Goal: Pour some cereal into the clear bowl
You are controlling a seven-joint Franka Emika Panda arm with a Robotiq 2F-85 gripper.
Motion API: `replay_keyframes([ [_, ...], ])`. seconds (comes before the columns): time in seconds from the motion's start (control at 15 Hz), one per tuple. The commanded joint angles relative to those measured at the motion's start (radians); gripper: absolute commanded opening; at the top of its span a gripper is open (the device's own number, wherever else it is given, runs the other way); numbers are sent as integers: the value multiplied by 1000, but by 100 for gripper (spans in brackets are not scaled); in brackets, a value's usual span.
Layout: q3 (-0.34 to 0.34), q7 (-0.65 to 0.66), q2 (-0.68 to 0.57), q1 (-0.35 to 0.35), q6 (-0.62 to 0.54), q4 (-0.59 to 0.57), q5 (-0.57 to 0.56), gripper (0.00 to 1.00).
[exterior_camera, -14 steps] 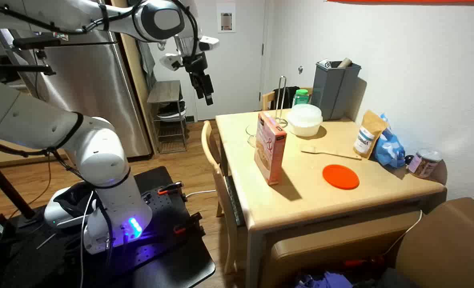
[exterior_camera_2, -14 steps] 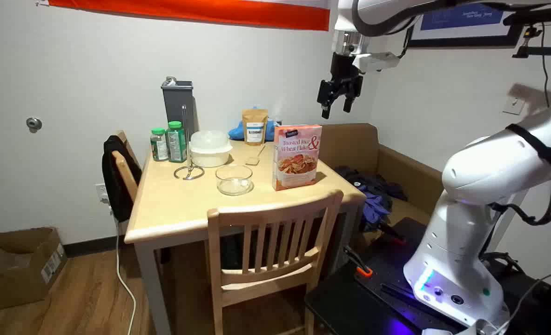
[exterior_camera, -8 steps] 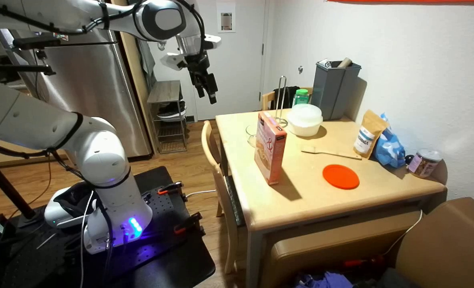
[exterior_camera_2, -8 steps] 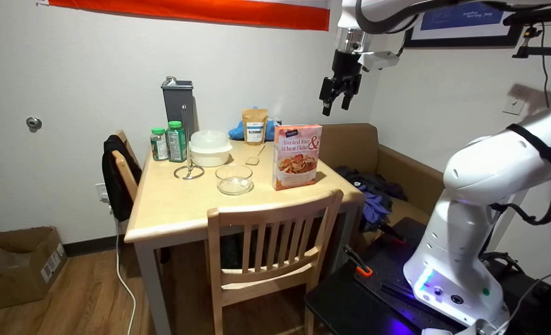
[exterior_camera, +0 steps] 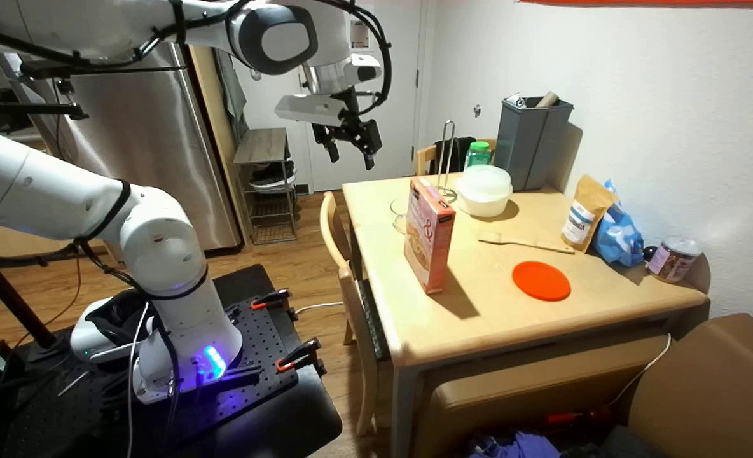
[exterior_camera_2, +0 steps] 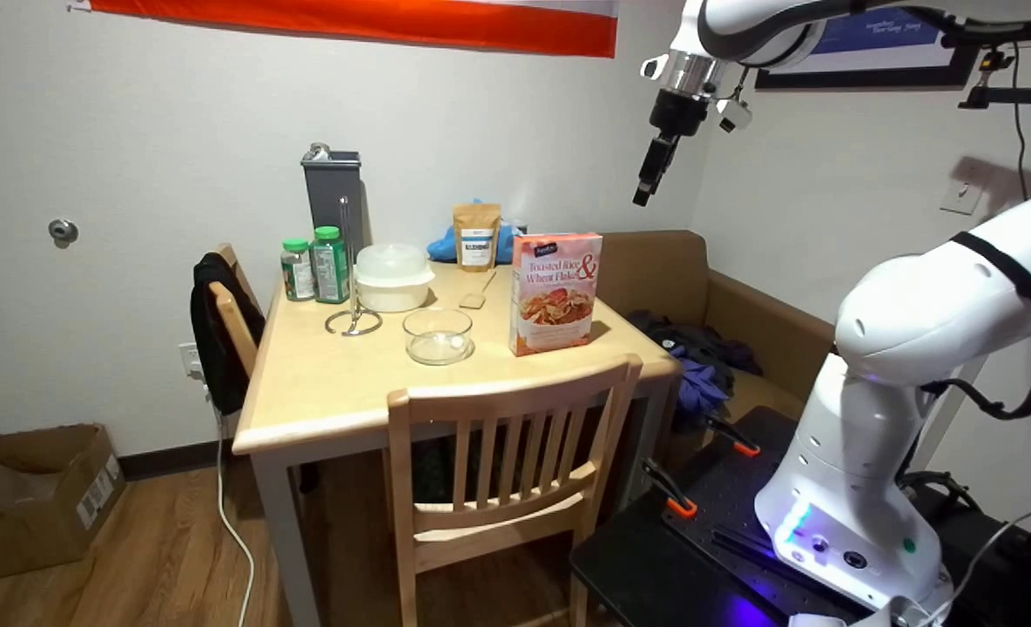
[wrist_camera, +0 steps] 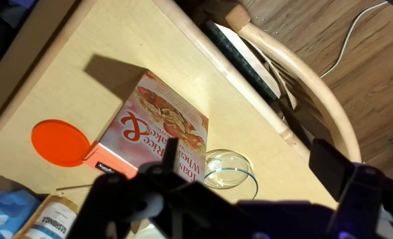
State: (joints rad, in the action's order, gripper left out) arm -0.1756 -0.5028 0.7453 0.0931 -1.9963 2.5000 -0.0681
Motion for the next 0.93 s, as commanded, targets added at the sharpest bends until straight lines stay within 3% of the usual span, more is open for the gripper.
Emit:
replay_keyframes([
  [0.0, -109, -190, -5, 48, -32, -1, 60, 100],
  [0.07, -63, -131, -3, 10, -8, -1, 37, 100],
  [0.47, -88, -201, -4, 37, -31, 8, 65, 100],
  [0.87, -225, -624, -54, 112, 0, -18, 181, 100],
])
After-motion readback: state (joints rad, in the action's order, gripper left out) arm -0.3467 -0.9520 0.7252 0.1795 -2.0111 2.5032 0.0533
